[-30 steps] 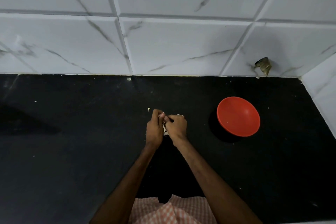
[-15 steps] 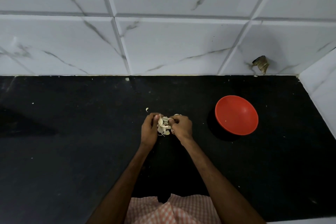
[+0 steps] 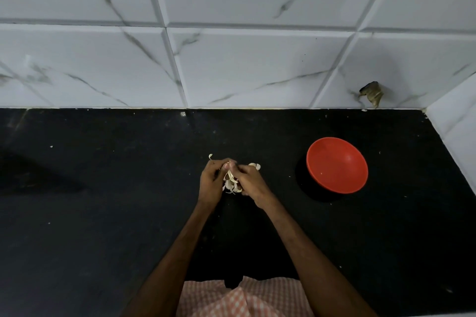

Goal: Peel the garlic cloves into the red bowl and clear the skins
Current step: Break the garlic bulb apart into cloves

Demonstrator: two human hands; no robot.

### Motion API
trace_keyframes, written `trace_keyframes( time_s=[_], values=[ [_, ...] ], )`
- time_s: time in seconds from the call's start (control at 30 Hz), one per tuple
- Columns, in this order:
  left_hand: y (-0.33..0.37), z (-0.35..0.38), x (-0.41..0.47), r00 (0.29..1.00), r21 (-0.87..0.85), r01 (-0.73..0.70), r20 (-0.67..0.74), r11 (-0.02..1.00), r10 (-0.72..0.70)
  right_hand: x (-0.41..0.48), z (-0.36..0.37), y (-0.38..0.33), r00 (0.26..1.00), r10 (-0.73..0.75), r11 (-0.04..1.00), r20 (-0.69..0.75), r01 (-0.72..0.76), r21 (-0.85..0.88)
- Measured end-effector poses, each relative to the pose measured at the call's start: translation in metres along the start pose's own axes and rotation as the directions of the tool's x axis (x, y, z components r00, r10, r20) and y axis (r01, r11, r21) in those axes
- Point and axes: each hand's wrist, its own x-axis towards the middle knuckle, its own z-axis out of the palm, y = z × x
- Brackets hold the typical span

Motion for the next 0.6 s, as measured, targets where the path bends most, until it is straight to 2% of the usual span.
trace_keyframes(
  time_s=[0.13,0.27,0.4,0.5,0.6],
  values=[
    [0.002,0.006,-0.002,0.998,-0.033,0.002,-0.059,0.999,-0.004,0.0,0.005,-0.002,1.0,-0.024,1.0,-0.02,0.024,0.01],
    [0.009,0.013,-0.001,0.996,-0.153,0.033,-0.082,0.988,-0.046,0.002,0.008,-0.006,0.997,0.077,0.978,-0.025,-0.071,0.195],
    [0.012,0.012,0.002,0.997,-0.216,0.064,-0.025,0.974,-0.071,0.005,-0.003,-0.005,0.994,0.097,0.946,0.052,-0.109,0.306],
    [0.009,0.007,0.001,0.995,-0.235,0.102,0.029,0.966,-0.098,0.006,-0.011,0.001,0.993,0.083,0.949,0.088,-0.106,0.298],
    [0.007,0.004,-0.001,0.993,-0.216,0.12,0.04,0.969,-0.114,0.006,-0.012,0.005,0.997,0.072,0.971,0.026,-0.076,0.228]
  ],
)
